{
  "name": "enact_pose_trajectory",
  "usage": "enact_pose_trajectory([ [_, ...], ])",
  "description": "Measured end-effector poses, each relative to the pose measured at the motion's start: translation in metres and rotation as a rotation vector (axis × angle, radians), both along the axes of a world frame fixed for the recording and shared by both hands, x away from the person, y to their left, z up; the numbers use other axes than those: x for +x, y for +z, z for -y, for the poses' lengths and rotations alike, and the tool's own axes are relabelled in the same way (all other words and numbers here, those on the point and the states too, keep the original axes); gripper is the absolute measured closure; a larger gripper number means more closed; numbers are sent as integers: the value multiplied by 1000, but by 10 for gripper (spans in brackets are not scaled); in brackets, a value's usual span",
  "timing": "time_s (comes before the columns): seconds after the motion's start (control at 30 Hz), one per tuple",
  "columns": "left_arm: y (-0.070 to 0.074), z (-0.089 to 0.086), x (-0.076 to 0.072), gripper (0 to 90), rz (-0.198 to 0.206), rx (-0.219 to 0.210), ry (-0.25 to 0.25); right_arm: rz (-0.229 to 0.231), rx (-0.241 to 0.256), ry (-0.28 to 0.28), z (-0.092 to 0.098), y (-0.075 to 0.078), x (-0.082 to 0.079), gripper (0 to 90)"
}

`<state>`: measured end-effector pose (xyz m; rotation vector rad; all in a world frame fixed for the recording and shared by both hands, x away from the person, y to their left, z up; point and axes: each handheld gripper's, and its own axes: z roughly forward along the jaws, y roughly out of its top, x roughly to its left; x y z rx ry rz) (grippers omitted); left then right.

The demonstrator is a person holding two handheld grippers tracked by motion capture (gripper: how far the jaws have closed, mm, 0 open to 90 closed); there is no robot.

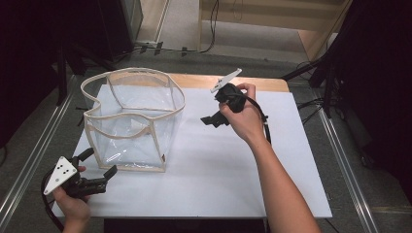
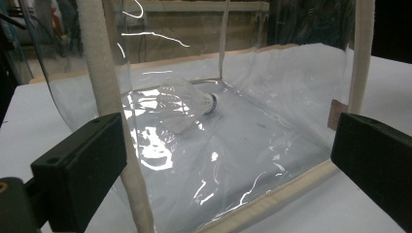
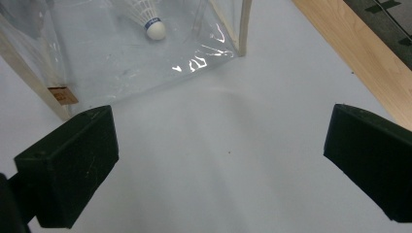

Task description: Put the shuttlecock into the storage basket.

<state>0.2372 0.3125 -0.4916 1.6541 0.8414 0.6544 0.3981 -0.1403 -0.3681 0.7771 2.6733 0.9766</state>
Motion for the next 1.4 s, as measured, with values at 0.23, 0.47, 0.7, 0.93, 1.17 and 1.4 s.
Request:
enact_pose_trajectory([
  [0.23,0,0,0,1,0,0,1,-2,26,0,8,-13,-9,0],
  [0.47,0,0,0,1,0,0,1,-14,34,-10,14,-26,-15,0],
  [0.7,0,0,0,1,0,-1,0,-10,48,-18,21,-34,-23,0],
  [0.93,0,0,0,1,0,0,0,-14,67,-44,34,-42,-31,0],
  [1.17,0,0,0,1,0,-2,0,-20,83,-68,46,-49,-39,0],
  [1.4,0,0,0,1,0,-1,-1,-20,100,-92,60,-56,-46,0],
])
